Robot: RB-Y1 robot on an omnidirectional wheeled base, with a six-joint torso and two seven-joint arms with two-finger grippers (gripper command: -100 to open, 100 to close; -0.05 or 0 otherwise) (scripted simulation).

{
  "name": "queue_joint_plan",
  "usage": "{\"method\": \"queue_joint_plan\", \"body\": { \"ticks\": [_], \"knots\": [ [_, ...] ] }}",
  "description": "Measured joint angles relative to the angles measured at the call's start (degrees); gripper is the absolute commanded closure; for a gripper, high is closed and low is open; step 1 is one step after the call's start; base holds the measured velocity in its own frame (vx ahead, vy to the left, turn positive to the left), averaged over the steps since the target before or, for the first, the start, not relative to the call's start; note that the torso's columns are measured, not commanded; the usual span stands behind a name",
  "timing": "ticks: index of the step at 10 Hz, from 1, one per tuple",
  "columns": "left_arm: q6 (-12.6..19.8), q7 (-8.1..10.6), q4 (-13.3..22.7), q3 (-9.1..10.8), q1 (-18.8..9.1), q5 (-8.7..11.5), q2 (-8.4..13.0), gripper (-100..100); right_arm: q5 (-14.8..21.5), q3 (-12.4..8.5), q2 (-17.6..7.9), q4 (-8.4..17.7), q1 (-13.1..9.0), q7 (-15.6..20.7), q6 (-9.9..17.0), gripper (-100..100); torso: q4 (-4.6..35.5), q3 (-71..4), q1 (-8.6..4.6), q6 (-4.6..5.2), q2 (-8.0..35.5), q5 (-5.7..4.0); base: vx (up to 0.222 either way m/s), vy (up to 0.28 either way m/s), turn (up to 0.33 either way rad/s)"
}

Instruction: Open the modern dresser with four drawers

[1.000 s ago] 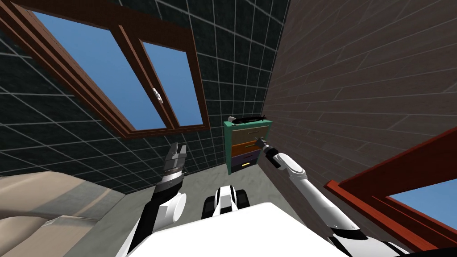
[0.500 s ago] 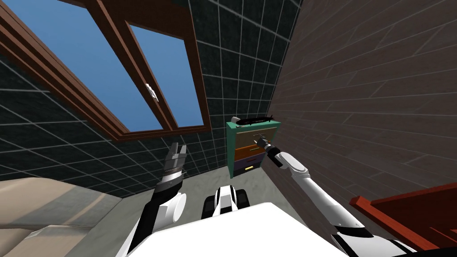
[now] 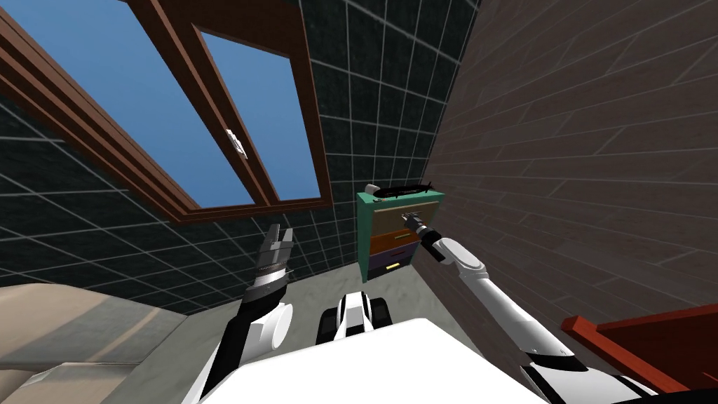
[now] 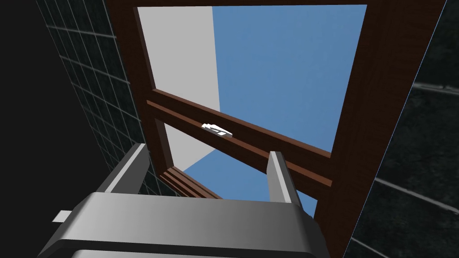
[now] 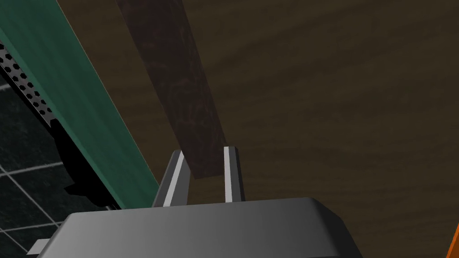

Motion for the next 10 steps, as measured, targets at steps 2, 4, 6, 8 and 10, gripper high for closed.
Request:
{"method": "queue_joint_plan", "body": {
  "ticks": [2,4,6,8,10],
  "knots": [
    [0.00,0.00,0.00,0.00,-0.01,0.00,0.00,0,-0.33,-0.01,-0.78,-0.25,0.22,-0.46,-0.60,100,0.13,0.06,-0.05,0.15,0.15,0.07,-0.176,-0.001,-0.059],
    [0.00,0.00,0.00,0.00,-0.01,0.00,0.00,0,-0.61,0.12,-1.68,-0.38,0.65,-1.11,-0.97,100,0.13,-0.06,0.08,0.05,-0.05,0.15,-0.130,0.000,-0.028],
    [0.00,0.00,0.00,0.00,-0.01,0.00,0.00,0,-0.68,0.24,-1.79,-0.55,0.89,-1.20,-1.27,100,0.12,-0.17,0.06,0.10,-0.17,0.20,-0.150,-0.024,-0.060],
    [0.00,0.00,0.00,0.00,-0.01,0.00,0.00,0,-0.79,0.09,-1.76,-1.02,1.18,-1.20,-1.59,-100,0.07,-0.01,0.04,0.06,0.03,0.09,-0.138,-0.002,-0.036],
    [0.00,0.00,0.00,-0.01,0.01,0.00,-0.01,0,-1.71,-0.40,-4.67,-0.69,1.19,-3.06,-1.89,-100,0.08,-0.38,0.37,-0.01,-0.54,0.32,0.017,0.072,-0.031]
  ]
}}
